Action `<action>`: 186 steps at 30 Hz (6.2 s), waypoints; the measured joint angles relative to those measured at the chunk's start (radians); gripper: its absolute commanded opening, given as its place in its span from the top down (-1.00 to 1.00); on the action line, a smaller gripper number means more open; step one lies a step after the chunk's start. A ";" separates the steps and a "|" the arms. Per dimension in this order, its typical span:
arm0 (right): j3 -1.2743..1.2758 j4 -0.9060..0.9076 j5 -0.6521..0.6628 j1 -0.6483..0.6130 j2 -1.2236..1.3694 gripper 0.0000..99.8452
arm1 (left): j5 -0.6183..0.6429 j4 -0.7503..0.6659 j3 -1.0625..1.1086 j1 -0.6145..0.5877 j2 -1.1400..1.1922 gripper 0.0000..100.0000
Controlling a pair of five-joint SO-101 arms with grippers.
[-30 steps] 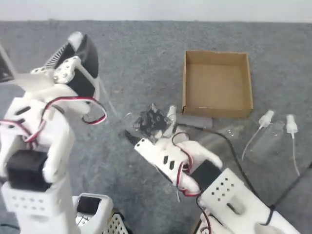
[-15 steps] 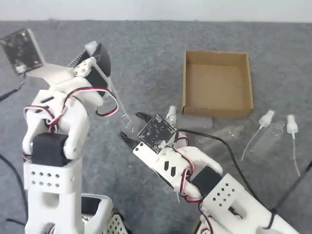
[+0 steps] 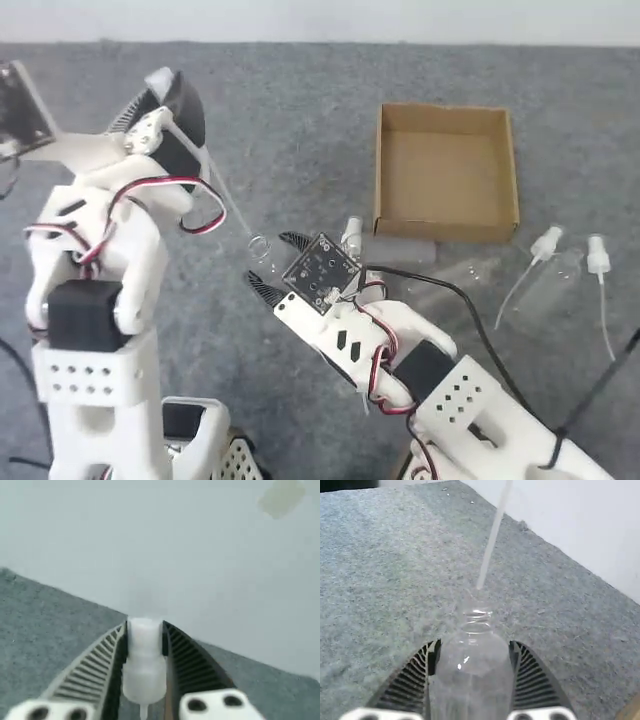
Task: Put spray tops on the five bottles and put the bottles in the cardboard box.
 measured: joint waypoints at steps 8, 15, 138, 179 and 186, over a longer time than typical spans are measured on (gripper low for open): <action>0.000 0.000 0.000 0.000 0.000 0.99 | 0.000 0.000 0.143 0.054 0.002 0.98; 0.011 0.095 0.000 0.000 -0.009 0.99 | -0.043 0.015 0.282 0.084 -0.086 0.98; -0.522 0.341 -0.232 0.252 0.256 0.99 | -0.410 -0.091 0.875 0.295 -0.420 0.45; -1.045 -0.293 -0.186 0.727 1.346 0.99 | -0.410 -0.341 1.059 0.292 -0.419 0.98; -1.128 -0.331 -0.186 0.726 1.494 0.99 | -0.410 -0.351 1.059 0.292 -0.419 0.98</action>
